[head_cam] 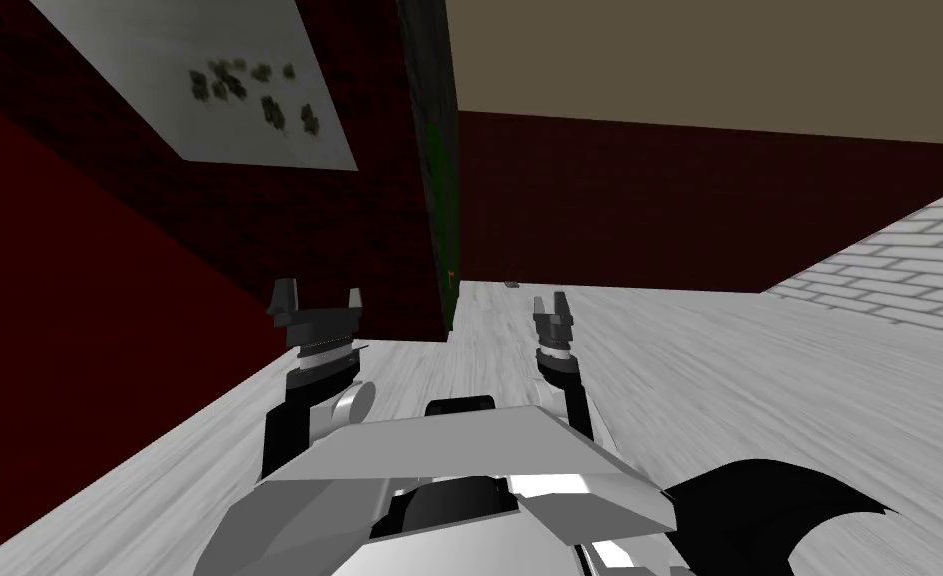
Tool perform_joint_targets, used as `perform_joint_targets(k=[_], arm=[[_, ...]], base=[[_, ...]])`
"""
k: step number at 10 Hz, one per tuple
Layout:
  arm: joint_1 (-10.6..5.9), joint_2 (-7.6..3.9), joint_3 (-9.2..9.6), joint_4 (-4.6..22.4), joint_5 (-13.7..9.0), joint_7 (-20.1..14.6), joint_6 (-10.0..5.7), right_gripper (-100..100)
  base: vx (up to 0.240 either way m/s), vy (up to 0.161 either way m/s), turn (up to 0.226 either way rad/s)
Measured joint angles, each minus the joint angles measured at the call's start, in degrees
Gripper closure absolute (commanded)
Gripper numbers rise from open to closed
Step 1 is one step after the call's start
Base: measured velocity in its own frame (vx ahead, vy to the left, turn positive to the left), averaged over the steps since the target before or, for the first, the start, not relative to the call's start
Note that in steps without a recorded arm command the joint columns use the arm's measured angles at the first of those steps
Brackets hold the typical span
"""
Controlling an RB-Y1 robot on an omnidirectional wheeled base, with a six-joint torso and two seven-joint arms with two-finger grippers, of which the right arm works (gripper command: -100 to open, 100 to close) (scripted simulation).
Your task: Push the door open
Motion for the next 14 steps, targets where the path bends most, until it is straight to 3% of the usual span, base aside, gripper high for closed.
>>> perform_joint_targets(k=[6,14], arm=[[-2.41,-2.28,1.51,4.80,1.92,4.32,0.62,-100],[-7.75,-5.39,3.86,13.98,5.16,11.78,1.73,-100]], base=[[0.180,-0.056,0.159],[0.145,-0.102,0.204]])
